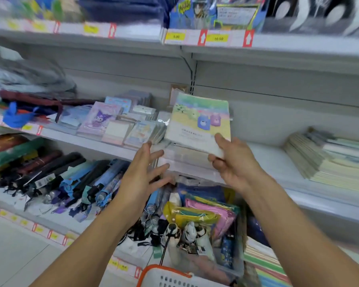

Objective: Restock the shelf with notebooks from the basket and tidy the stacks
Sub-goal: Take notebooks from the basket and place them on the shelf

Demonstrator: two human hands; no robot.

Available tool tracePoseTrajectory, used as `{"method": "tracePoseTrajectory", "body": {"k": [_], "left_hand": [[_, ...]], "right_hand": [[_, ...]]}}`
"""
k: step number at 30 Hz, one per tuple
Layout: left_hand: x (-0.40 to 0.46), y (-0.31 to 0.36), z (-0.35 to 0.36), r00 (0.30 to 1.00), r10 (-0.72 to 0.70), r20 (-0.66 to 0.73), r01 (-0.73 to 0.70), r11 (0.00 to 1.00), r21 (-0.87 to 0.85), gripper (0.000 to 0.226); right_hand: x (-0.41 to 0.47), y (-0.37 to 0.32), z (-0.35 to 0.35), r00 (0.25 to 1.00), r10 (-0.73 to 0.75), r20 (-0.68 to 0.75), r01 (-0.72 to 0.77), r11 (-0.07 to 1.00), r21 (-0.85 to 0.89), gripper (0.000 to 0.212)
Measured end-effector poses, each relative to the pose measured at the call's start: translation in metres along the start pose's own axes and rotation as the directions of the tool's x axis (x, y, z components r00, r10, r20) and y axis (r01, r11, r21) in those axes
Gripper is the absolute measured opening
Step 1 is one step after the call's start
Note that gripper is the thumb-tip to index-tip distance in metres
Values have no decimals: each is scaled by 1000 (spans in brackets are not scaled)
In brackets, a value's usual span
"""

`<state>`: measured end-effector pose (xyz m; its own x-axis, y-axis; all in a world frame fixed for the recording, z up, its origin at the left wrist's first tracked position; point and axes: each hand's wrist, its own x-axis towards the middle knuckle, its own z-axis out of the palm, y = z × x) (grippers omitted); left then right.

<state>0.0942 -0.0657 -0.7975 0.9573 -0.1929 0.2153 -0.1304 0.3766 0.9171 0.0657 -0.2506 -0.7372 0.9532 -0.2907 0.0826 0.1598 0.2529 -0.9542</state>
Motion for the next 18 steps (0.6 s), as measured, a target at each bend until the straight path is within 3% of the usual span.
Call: {"method": "tracePoseTrajectory", "body": {"k": [4, 9, 12, 14, 15, 17, 18], "left_hand": [[1, -5, -7, 998, -52, -26, 54, 997, 52, 53], [2, -7, -12, 992, -99, -74, 107, 988, 110, 42], [-1, -7, -12, 988, -125, -91, 140, 974, 178, 32], [-4, -10, -14, 987, -133, -84, 155, 924, 349, 23], [-6, -15, -17, 985, -157, -66, 170, 867, 469, 22], [-11, -29, -27, 977, -207, 42, 115, 685, 720, 23], [-13, -37, -31, 962, -248, 116, 54, 588, 807, 23]], "right_hand": [[97, -72, 8, 997, 72, -14, -70, 987, 147, 18], [152, -81, -4, 993, 48, -108, -71, 973, -218, 12], [129, -53, -23, 937, -227, -267, 107, 910, -401, 28], [81, -7, -34, 841, -500, -208, 338, 785, -520, 17], [51, 28, -39, 833, -538, -130, 389, 735, -555, 9], [-1, 120, -58, 926, -379, 2, 289, 703, -650, 12], [-20, 174, -73, 983, -185, 15, 140, 685, -715, 20]]}}
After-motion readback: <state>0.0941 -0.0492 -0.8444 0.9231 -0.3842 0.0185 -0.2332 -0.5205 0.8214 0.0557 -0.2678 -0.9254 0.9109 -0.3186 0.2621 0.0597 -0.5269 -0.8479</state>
